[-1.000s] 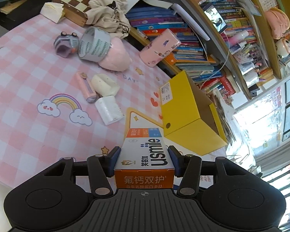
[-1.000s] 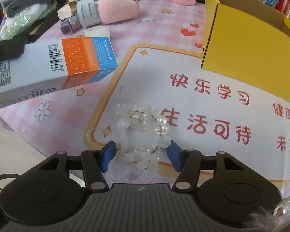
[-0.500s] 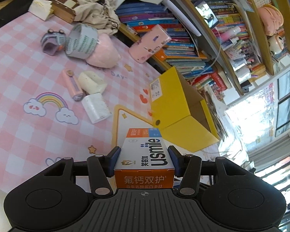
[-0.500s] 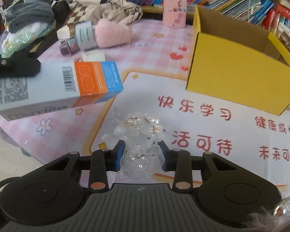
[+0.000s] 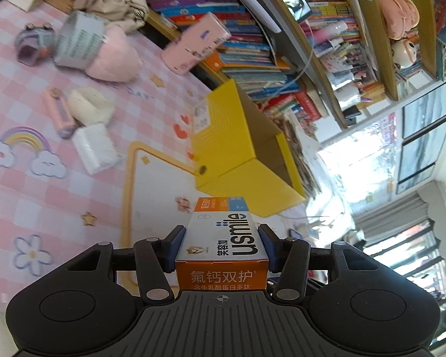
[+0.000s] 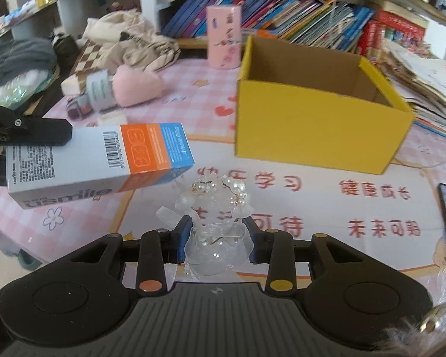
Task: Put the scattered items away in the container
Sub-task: 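Lift the toothpaste box and pearl clip and carry both toward the yellow box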
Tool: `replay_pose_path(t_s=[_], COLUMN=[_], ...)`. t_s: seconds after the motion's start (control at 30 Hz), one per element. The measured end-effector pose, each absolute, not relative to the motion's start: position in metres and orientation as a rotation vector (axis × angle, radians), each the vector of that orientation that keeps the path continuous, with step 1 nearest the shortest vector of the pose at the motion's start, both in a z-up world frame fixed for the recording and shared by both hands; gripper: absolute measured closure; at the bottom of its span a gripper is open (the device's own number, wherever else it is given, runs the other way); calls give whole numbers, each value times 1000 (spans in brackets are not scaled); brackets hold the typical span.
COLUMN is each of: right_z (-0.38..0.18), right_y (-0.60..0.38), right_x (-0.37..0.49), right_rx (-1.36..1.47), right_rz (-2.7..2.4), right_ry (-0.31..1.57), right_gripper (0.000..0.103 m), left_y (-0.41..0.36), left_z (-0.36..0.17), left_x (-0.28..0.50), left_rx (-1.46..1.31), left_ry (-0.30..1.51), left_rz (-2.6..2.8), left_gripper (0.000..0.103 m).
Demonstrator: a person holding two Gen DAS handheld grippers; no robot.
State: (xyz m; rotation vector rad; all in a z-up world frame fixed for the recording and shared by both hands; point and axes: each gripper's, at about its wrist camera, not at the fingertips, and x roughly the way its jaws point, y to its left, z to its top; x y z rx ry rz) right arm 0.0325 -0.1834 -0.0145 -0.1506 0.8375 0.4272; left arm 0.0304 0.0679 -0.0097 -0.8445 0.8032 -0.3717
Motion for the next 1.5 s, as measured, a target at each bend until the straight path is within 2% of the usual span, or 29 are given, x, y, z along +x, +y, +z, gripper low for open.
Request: replay_pose_path(t_s=[0.43,0.87,1.5], right_z=[22,80,75], right_y=[-232,-272,-289], right_x=[34,87,249], right_rx=[-42,-42,-170], right_rz=[355,414,637], right_ry=[785,609,592], right_gripper=[69,69,69], left_y=[21,-13,-52], left_z=[0,41,54], left_x=[69,124,224], left_rx=[-887,-971,-913], left_ry=[855,729,642], left_rz=[-538,-601,-355], left_gripper=[52,52,52])
